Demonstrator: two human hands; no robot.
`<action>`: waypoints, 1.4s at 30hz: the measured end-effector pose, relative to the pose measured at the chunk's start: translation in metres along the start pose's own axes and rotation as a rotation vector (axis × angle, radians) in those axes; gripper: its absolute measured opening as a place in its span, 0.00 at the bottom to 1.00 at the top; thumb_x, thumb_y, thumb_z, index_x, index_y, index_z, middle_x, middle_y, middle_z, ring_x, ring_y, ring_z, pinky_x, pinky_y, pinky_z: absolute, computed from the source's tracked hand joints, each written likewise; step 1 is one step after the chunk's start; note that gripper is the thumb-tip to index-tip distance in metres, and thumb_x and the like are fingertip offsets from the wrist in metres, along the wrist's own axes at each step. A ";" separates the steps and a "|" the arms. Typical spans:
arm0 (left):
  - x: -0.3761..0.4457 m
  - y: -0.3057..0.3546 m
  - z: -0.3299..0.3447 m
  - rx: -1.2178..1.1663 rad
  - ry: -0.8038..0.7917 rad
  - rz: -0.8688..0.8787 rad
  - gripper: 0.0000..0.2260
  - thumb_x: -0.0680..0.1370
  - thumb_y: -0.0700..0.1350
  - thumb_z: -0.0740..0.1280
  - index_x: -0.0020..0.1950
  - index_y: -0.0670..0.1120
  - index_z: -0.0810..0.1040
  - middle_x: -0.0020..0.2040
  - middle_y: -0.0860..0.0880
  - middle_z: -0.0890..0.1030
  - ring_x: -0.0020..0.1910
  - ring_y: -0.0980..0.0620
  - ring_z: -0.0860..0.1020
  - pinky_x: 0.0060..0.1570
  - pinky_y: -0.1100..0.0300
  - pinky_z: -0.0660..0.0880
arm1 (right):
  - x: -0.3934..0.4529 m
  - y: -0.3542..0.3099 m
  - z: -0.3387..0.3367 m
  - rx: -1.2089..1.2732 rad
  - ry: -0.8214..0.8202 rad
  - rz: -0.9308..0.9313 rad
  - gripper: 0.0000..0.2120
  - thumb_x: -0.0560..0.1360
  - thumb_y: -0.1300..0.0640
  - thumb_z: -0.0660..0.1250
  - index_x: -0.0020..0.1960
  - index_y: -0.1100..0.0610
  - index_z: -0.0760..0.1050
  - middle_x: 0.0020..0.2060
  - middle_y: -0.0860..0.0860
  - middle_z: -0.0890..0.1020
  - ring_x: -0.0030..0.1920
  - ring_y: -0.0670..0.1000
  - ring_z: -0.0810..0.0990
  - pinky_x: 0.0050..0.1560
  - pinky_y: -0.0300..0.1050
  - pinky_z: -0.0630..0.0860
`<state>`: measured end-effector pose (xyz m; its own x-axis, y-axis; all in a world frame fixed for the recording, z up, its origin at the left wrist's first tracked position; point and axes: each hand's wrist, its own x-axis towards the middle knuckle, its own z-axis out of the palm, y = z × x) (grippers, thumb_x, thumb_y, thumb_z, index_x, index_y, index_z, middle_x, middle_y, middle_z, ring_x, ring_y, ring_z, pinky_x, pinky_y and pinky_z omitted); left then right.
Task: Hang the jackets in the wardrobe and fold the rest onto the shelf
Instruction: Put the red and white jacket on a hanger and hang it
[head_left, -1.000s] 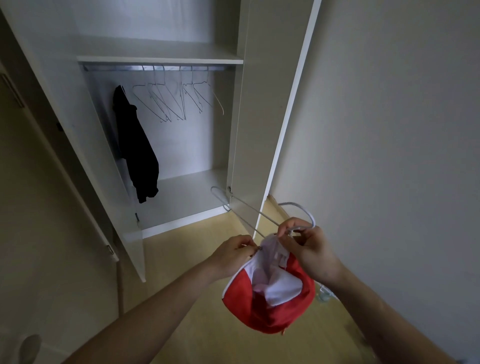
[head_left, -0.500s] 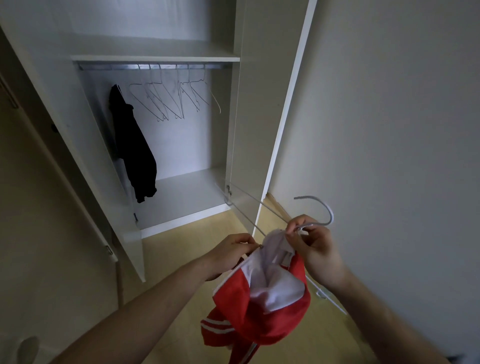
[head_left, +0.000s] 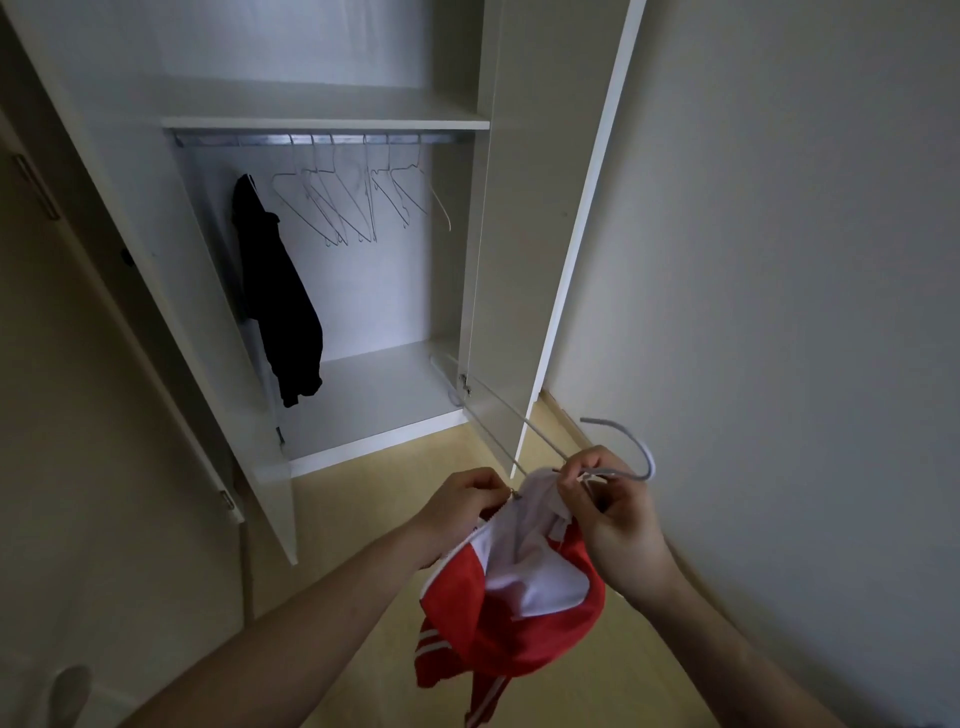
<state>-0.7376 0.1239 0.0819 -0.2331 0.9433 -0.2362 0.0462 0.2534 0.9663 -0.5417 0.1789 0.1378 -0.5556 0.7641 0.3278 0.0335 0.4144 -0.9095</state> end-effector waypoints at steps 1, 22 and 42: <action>-0.004 -0.001 0.001 -0.076 -0.033 -0.008 0.12 0.79 0.36 0.65 0.37 0.46 0.75 0.38 0.46 0.75 0.37 0.53 0.73 0.41 0.59 0.70 | 0.001 0.000 -0.002 -0.044 0.004 0.007 0.07 0.82 0.58 0.63 0.47 0.52 0.77 0.37 0.57 0.80 0.34 0.62 0.81 0.35 0.64 0.78; 0.013 0.036 0.009 0.425 -0.124 0.057 0.05 0.69 0.44 0.68 0.38 0.54 0.80 0.38 0.58 0.82 0.42 0.55 0.80 0.45 0.55 0.77 | 0.003 -0.008 -0.015 -0.141 0.056 -0.062 0.08 0.82 0.50 0.62 0.45 0.49 0.74 0.38 0.54 0.79 0.34 0.59 0.80 0.35 0.66 0.77; 0.029 0.034 -0.018 0.414 0.400 0.168 0.10 0.73 0.46 0.73 0.37 0.46 0.75 0.33 0.53 0.78 0.34 0.52 0.76 0.34 0.57 0.70 | 0.008 -0.034 -0.097 -0.256 0.177 0.064 0.10 0.85 0.47 0.61 0.53 0.43 0.81 0.46 0.46 0.87 0.45 0.54 0.82 0.48 0.45 0.76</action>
<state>-0.7605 0.1557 0.1097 -0.5341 0.8439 0.0509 0.4697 0.2462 0.8478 -0.4667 0.2184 0.1963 -0.3929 0.8577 0.3317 0.2842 0.4563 -0.8432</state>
